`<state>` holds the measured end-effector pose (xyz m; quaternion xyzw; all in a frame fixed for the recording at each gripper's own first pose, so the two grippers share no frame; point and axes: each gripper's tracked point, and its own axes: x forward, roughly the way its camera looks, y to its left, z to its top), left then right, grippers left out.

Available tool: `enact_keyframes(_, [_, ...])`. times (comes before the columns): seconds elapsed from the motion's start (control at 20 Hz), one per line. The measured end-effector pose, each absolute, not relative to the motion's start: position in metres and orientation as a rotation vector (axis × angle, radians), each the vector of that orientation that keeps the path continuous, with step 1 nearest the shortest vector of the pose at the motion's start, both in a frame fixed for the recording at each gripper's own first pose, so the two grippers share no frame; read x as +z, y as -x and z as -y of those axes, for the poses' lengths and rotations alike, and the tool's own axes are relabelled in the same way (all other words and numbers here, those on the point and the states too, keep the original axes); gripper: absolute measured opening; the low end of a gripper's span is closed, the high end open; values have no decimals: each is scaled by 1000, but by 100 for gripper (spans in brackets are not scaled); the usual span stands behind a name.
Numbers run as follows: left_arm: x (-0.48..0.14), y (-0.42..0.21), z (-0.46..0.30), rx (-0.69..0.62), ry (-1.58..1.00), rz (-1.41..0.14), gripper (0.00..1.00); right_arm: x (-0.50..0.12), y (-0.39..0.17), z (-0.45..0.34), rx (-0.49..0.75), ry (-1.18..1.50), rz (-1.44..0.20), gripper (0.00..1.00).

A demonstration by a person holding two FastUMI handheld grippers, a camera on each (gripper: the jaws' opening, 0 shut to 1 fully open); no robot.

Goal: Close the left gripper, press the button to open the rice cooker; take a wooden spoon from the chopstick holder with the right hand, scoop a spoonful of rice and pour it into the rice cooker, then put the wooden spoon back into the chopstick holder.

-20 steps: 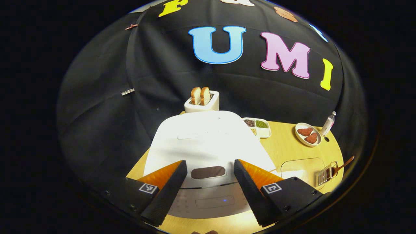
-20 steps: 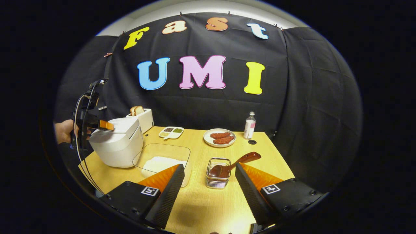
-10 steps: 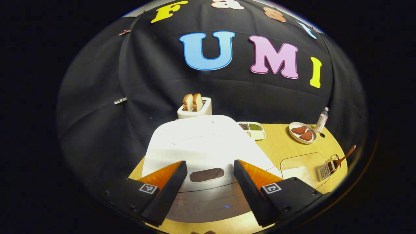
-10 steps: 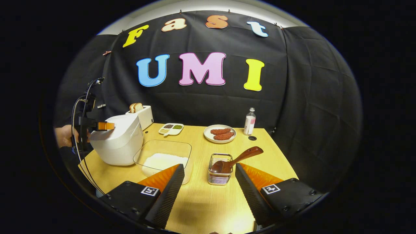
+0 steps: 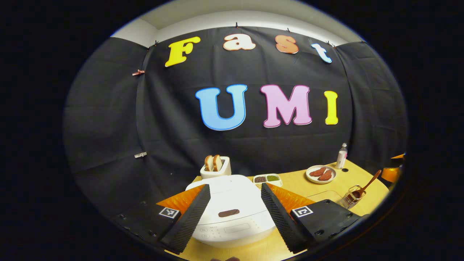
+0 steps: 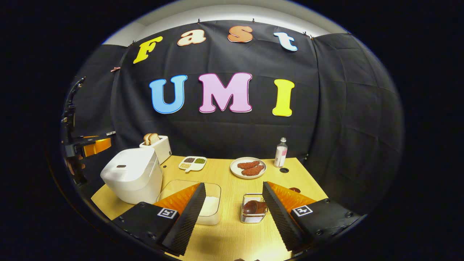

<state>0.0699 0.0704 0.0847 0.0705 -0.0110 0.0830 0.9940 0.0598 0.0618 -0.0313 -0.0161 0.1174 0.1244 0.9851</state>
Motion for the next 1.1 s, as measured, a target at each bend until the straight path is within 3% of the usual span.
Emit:
enact_keyframes(0.5, [68,21,17,37,26,14,97,2,9,-65,286,20,-165,99])
enact_keyframes(1.1, [75,79,56,112,-22,40,98,28,53,-10,357,-25,-89,99])
